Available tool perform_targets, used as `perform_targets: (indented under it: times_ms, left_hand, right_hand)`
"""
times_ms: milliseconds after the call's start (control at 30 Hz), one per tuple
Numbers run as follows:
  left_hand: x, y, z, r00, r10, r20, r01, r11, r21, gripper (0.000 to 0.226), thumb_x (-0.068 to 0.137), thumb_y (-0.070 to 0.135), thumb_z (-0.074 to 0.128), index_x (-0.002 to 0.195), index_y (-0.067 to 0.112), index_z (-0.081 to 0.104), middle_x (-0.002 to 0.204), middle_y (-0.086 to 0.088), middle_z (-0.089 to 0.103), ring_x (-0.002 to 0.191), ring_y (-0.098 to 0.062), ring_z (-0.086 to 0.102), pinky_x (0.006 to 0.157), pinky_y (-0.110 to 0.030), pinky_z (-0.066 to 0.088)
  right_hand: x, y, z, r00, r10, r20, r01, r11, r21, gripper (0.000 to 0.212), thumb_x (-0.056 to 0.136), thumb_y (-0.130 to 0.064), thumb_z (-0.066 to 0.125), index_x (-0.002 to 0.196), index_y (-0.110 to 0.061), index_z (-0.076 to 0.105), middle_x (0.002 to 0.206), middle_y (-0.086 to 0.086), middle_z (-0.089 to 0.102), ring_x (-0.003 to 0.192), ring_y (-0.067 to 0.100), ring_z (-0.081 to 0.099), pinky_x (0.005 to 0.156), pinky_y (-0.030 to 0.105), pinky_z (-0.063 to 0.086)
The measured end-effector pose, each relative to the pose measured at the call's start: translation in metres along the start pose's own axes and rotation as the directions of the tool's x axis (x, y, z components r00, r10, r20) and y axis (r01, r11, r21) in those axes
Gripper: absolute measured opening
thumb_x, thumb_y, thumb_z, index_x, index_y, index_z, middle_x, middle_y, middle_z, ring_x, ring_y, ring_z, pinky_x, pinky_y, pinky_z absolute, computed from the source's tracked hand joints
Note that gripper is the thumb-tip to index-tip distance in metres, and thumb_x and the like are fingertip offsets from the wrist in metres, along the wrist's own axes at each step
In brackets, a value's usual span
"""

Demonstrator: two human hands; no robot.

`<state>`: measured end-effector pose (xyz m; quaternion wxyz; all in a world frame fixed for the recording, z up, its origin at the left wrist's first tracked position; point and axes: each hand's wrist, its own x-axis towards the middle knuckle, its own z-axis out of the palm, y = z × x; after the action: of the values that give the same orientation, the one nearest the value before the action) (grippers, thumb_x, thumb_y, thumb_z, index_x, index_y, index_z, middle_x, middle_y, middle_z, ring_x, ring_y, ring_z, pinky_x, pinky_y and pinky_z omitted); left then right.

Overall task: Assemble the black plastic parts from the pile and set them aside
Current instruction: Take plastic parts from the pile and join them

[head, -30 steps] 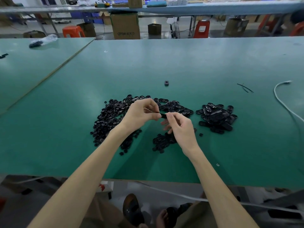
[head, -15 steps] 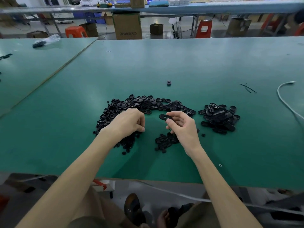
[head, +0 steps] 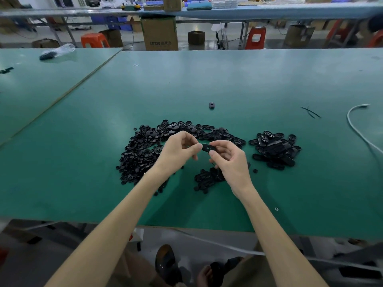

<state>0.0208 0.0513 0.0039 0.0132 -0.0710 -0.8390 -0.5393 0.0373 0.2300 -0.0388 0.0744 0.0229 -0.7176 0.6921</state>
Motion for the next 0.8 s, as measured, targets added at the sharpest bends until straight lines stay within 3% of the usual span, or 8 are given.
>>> perform_targets:
  times_ms: [100, 200, 600, 800]
  left_hand:
    - [-0.004, -0.005, 0.02, 0.993, -0.079, -0.093, 0.046, 0.949, -0.312, 0.015, 0.094, 0.013, 0.075, 0.101, 0.004, 0.066, 0.081, -0.004, 0.075, 0.067, -0.008, 0.067, 0.057, -0.019, 0.047]
    - [-0.008, -0.01, 0.039, 0.982, -0.114, -0.151, 0.036, 0.896, -0.442, 0.01, 0.094, 0.012, 0.075, 0.102, 0.01, 0.07, 0.087, -0.003, 0.076, 0.076, -0.01, 0.07, 0.063, -0.021, 0.051]
    - [-0.013, -0.02, 0.047, 0.979, -0.047, -0.199, -0.065, 0.853, -0.519, 0.017, 0.088, 0.003, 0.078, 0.103, 0.011, 0.076, 0.102, -0.004, 0.079, 0.096, -0.013, 0.073, 0.083, -0.022, 0.055]
    - [-0.013, -0.02, 0.049, 0.979, -0.044, -0.199, -0.062, 0.864, -0.5, 0.02, 0.086, 0.005, 0.081, 0.103, 0.015, 0.076, 0.096, -0.001, 0.078, 0.093, -0.009, 0.072, 0.082, -0.021, 0.055]
  right_hand:
    - [-0.001, 0.001, 0.0, 0.999, -0.017, -0.043, 0.017, 1.0, 0.007, 0.02, 0.096, -0.007, 0.071, 0.107, -0.024, 0.073, 0.091, 0.001, 0.074, 0.076, 0.017, 0.073, 0.066, 0.027, 0.057]
    - [0.0, 0.0, 0.0, 0.996, -0.038, -0.087, 0.039, 0.999, 0.01, 0.02, 0.097, -0.007, 0.07, 0.107, -0.024, 0.072, 0.086, -0.002, 0.074, 0.072, 0.012, 0.071, 0.062, 0.023, 0.055]
    - [0.0, 0.001, -0.001, 0.994, -0.047, -0.101, 0.047, 0.999, 0.0, 0.022, 0.096, -0.008, 0.071, 0.107, -0.027, 0.073, 0.088, -0.007, 0.075, 0.073, 0.012, 0.07, 0.065, 0.024, 0.054]
    - [0.0, 0.001, -0.001, 0.995, -0.04, -0.095, 0.041, 0.999, 0.005, 0.022, 0.095, -0.007, 0.072, 0.106, -0.027, 0.073, 0.087, -0.009, 0.074, 0.072, 0.012, 0.07, 0.065, 0.023, 0.054]
